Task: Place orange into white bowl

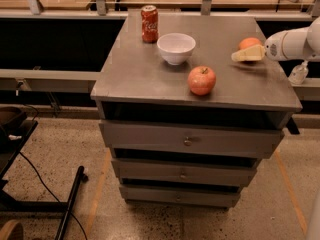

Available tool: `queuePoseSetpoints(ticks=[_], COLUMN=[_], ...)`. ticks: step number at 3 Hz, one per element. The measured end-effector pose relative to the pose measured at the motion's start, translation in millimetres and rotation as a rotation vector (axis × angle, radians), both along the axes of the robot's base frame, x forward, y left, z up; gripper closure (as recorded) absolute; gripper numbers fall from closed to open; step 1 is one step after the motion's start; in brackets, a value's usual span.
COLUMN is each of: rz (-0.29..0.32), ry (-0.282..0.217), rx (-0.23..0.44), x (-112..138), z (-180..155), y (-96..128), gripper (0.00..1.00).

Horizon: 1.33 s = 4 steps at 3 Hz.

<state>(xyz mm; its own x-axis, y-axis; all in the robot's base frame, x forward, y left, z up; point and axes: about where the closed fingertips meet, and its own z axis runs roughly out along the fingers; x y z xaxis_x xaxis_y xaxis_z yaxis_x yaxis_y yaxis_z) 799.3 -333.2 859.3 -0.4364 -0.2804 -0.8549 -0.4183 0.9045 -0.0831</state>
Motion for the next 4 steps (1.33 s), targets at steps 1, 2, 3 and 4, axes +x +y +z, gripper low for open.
queuePoseSetpoints(ticks=[1,2,3,4], rz=[0.047,0.102,0.162,0.287], ry=[0.006,-0.031,-0.139,-0.238], rx=[-0.007,-0.022,-0.004,0.018], x=[3,5,5,12], z=[-5,11,54,98], y=[12,28,42,87], gripper=[0.37,0.61,0.84,1.00])
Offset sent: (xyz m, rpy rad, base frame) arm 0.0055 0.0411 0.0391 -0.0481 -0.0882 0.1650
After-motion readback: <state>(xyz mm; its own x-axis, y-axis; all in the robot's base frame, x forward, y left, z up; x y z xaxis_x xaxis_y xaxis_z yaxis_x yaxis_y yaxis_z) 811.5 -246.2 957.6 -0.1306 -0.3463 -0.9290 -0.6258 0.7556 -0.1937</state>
